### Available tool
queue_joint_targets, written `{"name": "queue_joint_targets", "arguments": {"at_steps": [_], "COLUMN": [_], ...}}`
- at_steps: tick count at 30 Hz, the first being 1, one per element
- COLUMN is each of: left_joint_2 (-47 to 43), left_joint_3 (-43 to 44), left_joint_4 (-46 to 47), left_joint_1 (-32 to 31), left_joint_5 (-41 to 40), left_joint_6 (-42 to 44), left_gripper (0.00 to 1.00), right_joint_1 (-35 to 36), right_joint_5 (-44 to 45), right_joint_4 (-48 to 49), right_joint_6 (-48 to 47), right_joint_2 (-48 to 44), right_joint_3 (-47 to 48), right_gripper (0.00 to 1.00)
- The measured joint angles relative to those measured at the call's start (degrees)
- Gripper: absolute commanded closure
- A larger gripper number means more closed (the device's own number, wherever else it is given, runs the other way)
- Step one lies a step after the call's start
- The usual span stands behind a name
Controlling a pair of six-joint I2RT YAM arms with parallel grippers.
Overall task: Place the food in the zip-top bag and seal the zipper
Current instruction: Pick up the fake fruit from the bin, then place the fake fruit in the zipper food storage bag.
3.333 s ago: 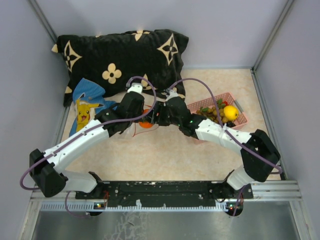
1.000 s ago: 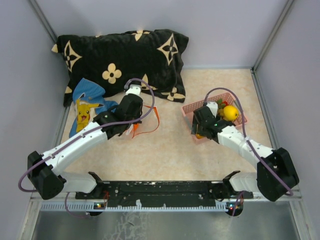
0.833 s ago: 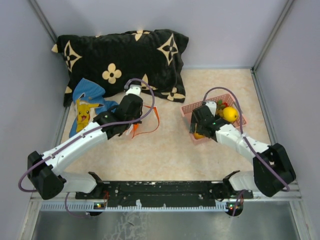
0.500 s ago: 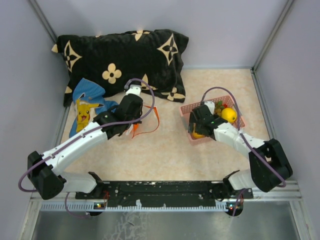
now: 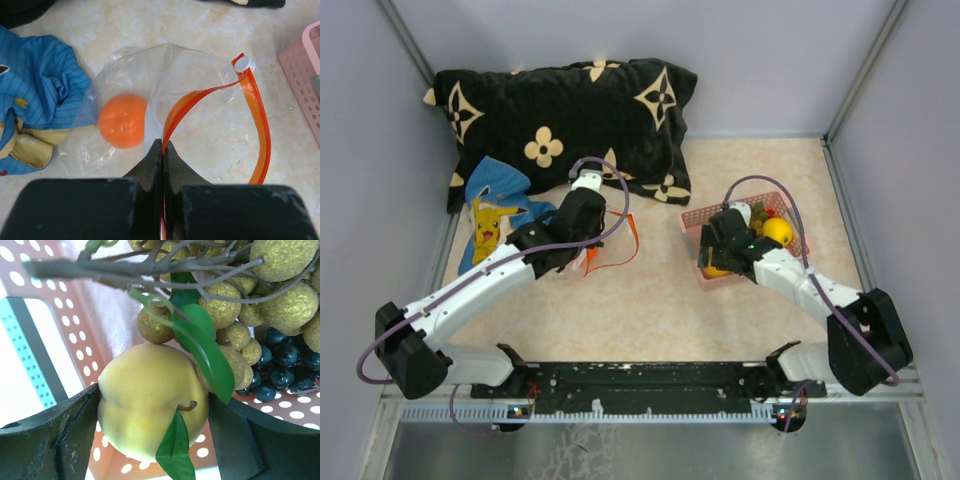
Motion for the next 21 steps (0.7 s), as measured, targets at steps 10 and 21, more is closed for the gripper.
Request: {"name": "queue_joint_targets", "arguments": {"at_steps": [10, 21], "left_joint_2": [0.26, 1.57], "left_joint_3": [0.00, 0.81], "left_joint_4": [0.02, 0.13], "left_joint_1": [0.02, 0.00], "left_joint_5": [1.22, 3.19], "left_joint_6": [-0.02, 0.02], "left_gripper": [1.00, 1.00], "right_joint_1": [0.00, 0.26], "right_joint_5": [-1.62, -4.63], "right_joint_4": [-2.80, -5.95], "right_joint_6": [-0.46, -2.69], "right_joint_2": [-6.71, -15.06], "right_joint_3": [0.09, 4.81], "right_gripper": [0.40, 0.42]}}
